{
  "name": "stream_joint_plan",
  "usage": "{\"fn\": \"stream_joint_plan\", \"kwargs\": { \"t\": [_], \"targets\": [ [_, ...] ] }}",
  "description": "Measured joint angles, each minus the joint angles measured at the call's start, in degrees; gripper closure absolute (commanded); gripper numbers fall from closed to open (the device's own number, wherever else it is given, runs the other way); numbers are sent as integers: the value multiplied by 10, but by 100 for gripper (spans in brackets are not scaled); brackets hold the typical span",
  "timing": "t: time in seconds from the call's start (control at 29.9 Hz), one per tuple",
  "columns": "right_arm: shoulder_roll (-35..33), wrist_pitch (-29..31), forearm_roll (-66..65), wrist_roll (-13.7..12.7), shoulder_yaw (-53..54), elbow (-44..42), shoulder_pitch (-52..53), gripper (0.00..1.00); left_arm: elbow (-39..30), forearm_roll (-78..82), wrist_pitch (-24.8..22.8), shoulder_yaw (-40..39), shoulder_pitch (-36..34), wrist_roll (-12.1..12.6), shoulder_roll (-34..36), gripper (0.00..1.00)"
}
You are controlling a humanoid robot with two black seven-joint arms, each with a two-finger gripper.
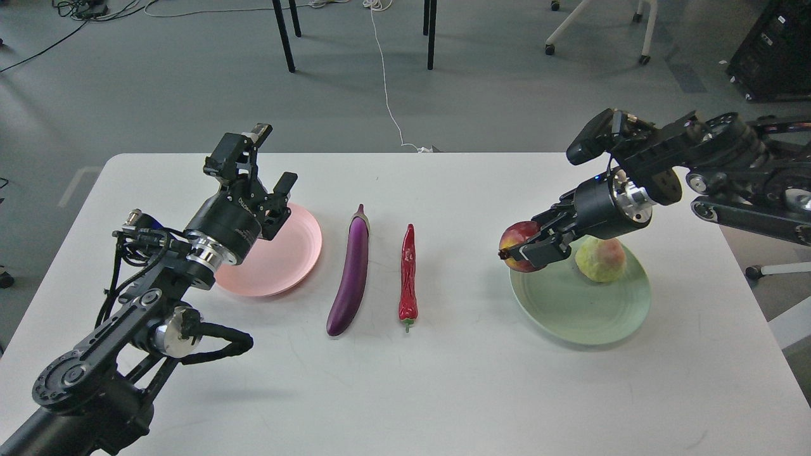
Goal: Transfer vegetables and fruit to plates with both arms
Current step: 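Place the red apple on the green plate and open the gripper, then lift the right gripper away from the green plate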
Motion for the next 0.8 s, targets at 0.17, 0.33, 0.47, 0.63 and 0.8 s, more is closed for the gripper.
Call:
{"fn": "stream_joint_plan", "kwargs": {
  "t": [0.17, 0.33, 0.47, 0.63, 0.8],
  "targets": [
    [-68, 8, -45, 0, -2, 13, -27, 36, 0, 0, 0, 3, 0, 0, 0, 1],
    [-88, 7, -49, 0, 3, 13, -62, 9, -3, 0, 0, 5, 0, 0, -1, 1],
    [-90, 5, -49, 0, 8, 11, -74, 4, -4, 0, 0, 6, 0, 0, -1, 1],
    [-90, 4, -43, 0, 34, 10, -75, 3, -4, 0, 0, 6, 0, 0, 0, 1],
    [-95, 0, 33, 0, 98, 7, -82, 3, -6, 1, 0, 6, -1, 1, 3, 1]
  ]
}}
